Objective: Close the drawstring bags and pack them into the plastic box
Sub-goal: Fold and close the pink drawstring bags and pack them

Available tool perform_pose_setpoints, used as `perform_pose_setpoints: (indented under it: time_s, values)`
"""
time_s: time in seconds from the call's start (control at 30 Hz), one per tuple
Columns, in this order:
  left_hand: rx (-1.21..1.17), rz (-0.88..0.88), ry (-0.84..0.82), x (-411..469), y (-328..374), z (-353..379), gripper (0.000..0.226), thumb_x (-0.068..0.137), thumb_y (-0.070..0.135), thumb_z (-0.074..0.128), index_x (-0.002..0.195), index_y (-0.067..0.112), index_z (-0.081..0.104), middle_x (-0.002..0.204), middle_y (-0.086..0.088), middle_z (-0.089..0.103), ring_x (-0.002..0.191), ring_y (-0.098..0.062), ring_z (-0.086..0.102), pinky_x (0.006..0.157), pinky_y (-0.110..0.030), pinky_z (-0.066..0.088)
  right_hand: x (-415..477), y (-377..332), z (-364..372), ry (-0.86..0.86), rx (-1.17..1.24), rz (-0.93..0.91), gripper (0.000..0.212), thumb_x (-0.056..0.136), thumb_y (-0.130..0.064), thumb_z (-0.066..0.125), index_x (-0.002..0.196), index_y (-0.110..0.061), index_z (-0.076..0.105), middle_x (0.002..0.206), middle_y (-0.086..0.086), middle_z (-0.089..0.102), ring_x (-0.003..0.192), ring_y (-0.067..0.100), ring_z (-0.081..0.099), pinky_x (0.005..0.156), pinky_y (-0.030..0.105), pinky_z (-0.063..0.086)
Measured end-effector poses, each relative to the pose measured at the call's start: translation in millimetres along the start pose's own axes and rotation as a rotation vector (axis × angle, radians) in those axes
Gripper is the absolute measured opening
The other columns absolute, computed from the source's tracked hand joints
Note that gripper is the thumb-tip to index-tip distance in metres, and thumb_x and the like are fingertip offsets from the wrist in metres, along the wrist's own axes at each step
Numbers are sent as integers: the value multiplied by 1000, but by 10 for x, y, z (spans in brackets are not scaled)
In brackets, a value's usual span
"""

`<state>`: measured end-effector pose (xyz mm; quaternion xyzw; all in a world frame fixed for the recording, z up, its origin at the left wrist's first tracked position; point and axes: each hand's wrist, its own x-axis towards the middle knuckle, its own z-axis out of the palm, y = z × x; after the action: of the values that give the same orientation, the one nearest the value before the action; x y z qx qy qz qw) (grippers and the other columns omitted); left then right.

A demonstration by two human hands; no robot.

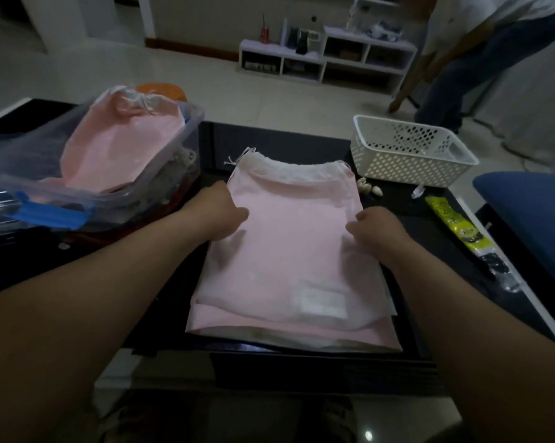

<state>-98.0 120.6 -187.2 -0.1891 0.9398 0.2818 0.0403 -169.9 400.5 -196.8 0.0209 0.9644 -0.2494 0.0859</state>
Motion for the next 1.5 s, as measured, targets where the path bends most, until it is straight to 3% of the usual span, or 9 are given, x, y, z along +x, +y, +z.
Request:
perform_pose_setpoints:
  time_s: [0.1,0.27,0.43,0.57,0.73,0.97,1.13,1.3,1.5]
  values:
    - [-7,-19,15,31,-1,-17,47,94,37,69,125,5,52,119,-12,59,102,-31,58,81,-32,41,19,19,6,26,-27,-41,24,91,-17,64,74,0,65,70,12,60,79,37,63,57,30,37]
    - [94,-7,-80,43,-71,-28,24,93,29,67,88,6,63,95,-12,68,81,-28,61,68,-31,42,-33,11,-74,-90,-18,-29,26,98,-25,65,88,-1,69,84,14,64,80,32,62,65,31,41]
    - [-85,-61,-159,43,-101,-109,23,87,23,68,72,6,66,69,-9,67,60,-25,63,56,-28,48,-84,21,-257,-293,84,79,32,95,-32,74,85,-3,71,62,9,69,48,20,59,49,20,42]
    - [-272,-50,-23,88,-29,-57,17,91,22,68,89,5,70,87,-11,68,78,-27,65,63,-29,46,39,-36,-109,-114,269,8,26,97,-26,69,94,-1,71,85,16,72,67,26,63,65,32,50]
    - [-299,-91,-137,87,-35,-53,11,79,14,66,82,4,69,86,-17,69,77,-34,67,64,-29,50,69,13,-110,-318,204,121,9,87,-13,71,83,-5,71,72,15,60,62,27,54,56,27,42]
    - [-632,-41,-57,179,20,-38,13,97,11,64,104,9,74,99,-11,74,81,-22,70,63,-22,53,116,-19,-94,-231,521,64,29,77,-27,75,102,-13,78,106,17,77,103,41,72,96,55,57]
    - [-653,-40,-194,104,16,-27,34,90,-7,51,108,6,77,101,-13,75,80,-24,68,65,-22,56,50,-57,-105,-339,592,10,21,92,-13,72,111,-5,76,115,26,74,97,36,71,86,44,51]
    - [-728,-80,-280,63,113,-30,25,96,15,59,114,10,75,111,-11,72,101,-30,70,89,-34,56,31,-140,-37,-287,794,-54,23,104,-29,64,105,-9,76,99,11,76,87,24,72,74,30,55]
    - [-743,24,-140,111,117,61,31,106,27,56,101,6,78,96,-10,78,84,-20,68,71,-17,56,-10,-242,33,-384,878,61,39,98,-45,69,116,-12,77,117,8,78,110,24,73,100,38,55]
